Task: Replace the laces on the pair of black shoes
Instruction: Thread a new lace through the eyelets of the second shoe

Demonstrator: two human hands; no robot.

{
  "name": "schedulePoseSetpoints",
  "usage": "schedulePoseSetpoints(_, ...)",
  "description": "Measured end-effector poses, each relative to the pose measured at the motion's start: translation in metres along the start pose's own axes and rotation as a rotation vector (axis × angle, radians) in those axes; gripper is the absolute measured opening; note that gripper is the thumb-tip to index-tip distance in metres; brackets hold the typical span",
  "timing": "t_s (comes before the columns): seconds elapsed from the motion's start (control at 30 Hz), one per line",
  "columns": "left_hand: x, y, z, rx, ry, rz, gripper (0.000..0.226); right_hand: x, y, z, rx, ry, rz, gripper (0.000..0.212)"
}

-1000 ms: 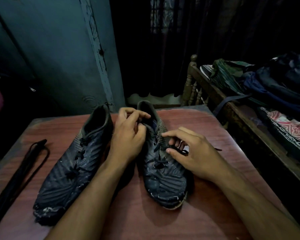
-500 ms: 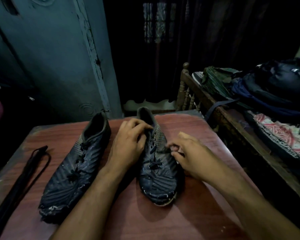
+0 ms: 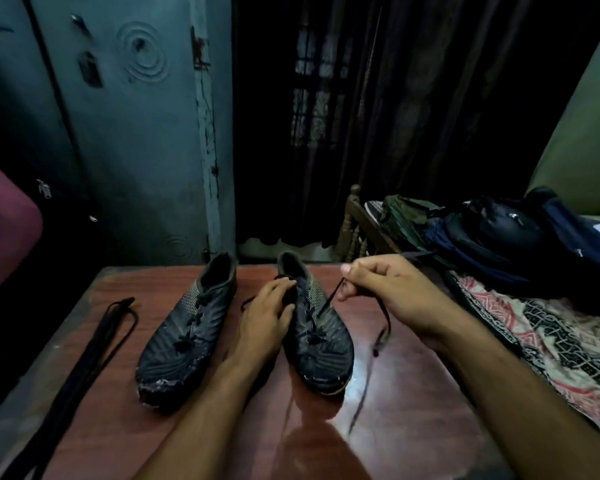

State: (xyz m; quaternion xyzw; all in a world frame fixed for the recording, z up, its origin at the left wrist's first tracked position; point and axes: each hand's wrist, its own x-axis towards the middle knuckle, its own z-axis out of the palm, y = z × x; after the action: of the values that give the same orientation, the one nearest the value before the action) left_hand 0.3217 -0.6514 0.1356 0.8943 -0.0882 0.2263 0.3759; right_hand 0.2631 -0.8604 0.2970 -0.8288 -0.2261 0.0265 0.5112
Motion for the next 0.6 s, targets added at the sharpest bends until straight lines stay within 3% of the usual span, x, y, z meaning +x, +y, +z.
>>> schedulePoseSetpoints(0.17,-0.018,0.005,-0.006,-0.088,0.037,0.032,0.058,-0.009,-0.025,0.006,0.253,-0.035,0.002,0.031)
schedulePoseSetpoints(0.3,-0.033,0.015,-0.013,-0.219,0.13,0.067,0.046,-0.011,-0.036,0.016,0.134,0.09,-0.201,0.021)
schedulePoseSetpoints(0.37,-0.039,0.021,-0.017,-0.274,0.188,0.06,0.039,-0.01,-0.042,0.021,0.207,0.099,-0.271,0.021)
schedulePoseSetpoints(0.53,-0.049,0.045,-0.044,-0.479,0.384,-0.009,0.028,-0.003,-0.046,0.032,0.265,0.065,-0.265,0.025)
schedulePoseSetpoints(0.6,-0.054,0.064,-0.066,-0.601,0.43,0.056,0.031,0.001,-0.045,0.034,0.147,0.059,-0.269,0.025)
